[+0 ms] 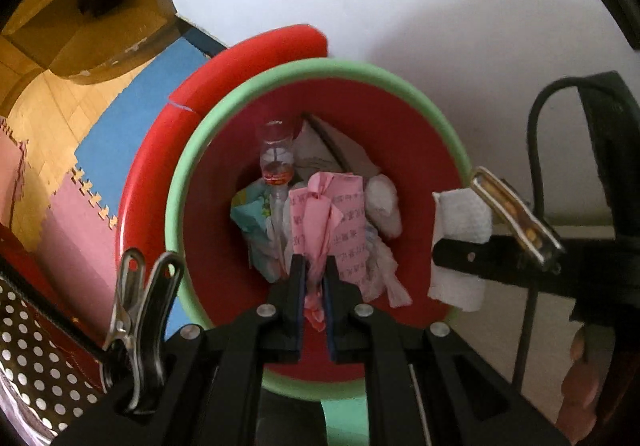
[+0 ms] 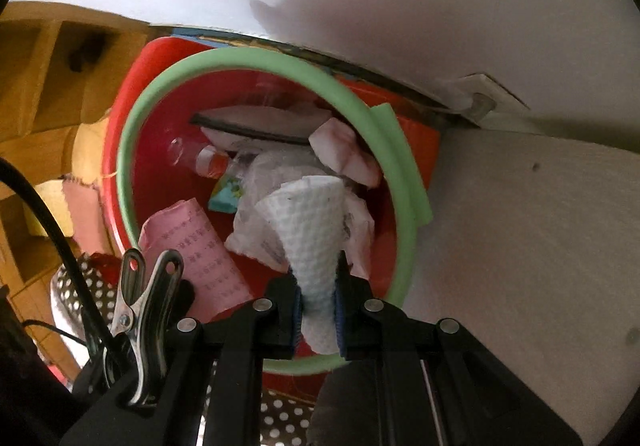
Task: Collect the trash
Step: 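Open both grippers to drop the paper and foam net into the bucket, then raise both open grippers from the bucket and move back over the table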
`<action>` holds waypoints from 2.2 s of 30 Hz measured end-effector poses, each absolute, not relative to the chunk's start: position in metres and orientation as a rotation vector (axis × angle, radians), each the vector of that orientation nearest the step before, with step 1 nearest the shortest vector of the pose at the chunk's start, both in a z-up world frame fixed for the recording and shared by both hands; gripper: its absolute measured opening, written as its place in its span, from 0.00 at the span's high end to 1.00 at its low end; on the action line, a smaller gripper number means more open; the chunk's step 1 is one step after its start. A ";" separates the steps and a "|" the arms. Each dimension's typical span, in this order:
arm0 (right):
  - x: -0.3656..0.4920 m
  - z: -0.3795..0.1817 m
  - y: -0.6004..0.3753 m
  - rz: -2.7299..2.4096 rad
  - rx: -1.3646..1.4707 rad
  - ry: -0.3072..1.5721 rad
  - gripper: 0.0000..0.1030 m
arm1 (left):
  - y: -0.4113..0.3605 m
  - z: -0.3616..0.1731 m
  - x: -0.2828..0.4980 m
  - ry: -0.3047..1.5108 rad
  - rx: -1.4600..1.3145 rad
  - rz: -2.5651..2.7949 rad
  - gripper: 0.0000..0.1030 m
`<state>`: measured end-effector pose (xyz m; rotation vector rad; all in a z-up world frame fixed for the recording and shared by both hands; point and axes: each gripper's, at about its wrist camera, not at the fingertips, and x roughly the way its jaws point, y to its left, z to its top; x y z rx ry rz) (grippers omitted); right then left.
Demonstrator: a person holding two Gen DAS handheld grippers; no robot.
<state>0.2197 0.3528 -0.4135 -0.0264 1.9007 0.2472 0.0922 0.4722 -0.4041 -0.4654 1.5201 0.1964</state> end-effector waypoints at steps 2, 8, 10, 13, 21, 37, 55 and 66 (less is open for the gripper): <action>0.218 -0.412 0.366 0.234 -0.087 1.892 0.66 | 0.475 -0.405 0.090 1.521 -0.485 0.204 0.89; 0.205 -0.417 0.377 0.172 -0.195 1.891 0.31 | 0.488 -0.409 0.079 1.573 -0.484 0.211 0.42; 0.206 -0.413 0.384 0.196 -0.219 1.870 0.24 | 0.494 -0.398 0.074 1.550 -0.472 0.223 0.34; 0.208 -0.400 0.384 0.234 -0.148 1.824 0.22 | 0.500 -0.393 0.068 1.556 -0.472 0.221 0.31; 0.208 -0.402 0.378 0.201 -0.093 1.849 0.22 | 0.494 -0.390 0.073 1.545 -0.463 0.217 0.31; 0.203 -0.406 0.377 0.204 -0.069 1.892 0.21 | 0.488 -0.391 0.067 1.571 -0.454 0.202 0.32; 0.182 -0.245 0.413 0.531 -0.110 1.383 0.21 | 0.516 -0.280 0.067 1.414 -0.457 0.342 0.32; 0.195 -0.095 0.378 0.644 0.047 1.188 0.21 | 0.492 -0.127 0.088 1.244 -0.349 0.382 0.31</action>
